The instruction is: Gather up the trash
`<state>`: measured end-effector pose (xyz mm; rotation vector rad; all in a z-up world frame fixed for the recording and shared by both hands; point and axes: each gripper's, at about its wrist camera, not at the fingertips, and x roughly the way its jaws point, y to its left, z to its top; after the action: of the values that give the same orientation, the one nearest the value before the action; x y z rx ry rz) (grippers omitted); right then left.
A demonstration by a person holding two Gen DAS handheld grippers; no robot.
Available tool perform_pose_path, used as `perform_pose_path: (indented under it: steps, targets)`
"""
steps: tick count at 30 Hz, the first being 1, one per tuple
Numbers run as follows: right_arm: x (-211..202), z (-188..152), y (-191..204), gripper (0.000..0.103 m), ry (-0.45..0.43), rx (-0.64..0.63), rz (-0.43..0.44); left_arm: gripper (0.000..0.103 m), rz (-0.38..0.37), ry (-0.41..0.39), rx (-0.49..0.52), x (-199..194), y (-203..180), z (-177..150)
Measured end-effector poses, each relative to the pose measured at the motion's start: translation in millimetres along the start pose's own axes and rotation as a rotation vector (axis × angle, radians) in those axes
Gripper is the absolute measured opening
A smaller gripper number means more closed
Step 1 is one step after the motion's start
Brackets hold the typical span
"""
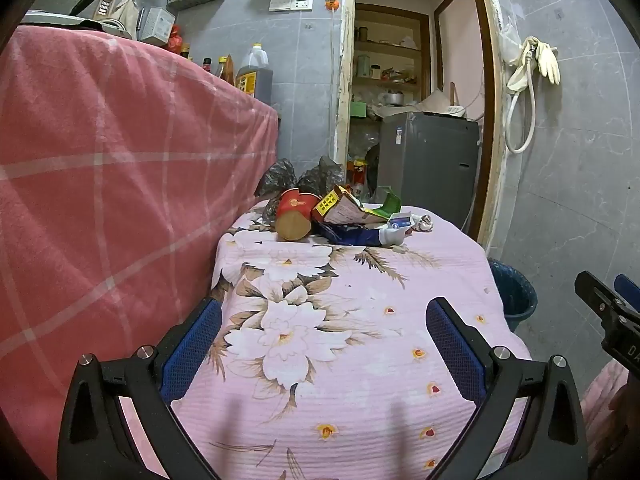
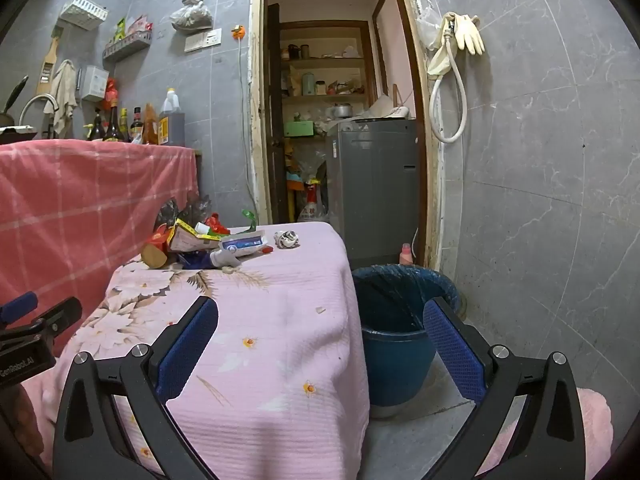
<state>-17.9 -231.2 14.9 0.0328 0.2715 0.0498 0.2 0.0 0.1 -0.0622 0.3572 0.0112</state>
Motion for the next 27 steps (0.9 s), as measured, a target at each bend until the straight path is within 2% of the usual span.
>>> perform_pose_path:
  steps: [27]
  targets:
    - [-0.6,0.8,-0.5,0.103,-0.006,-0.003,-0.001,0.100,0.001,-0.001,-0.002,0.1,0.1,-0.1]
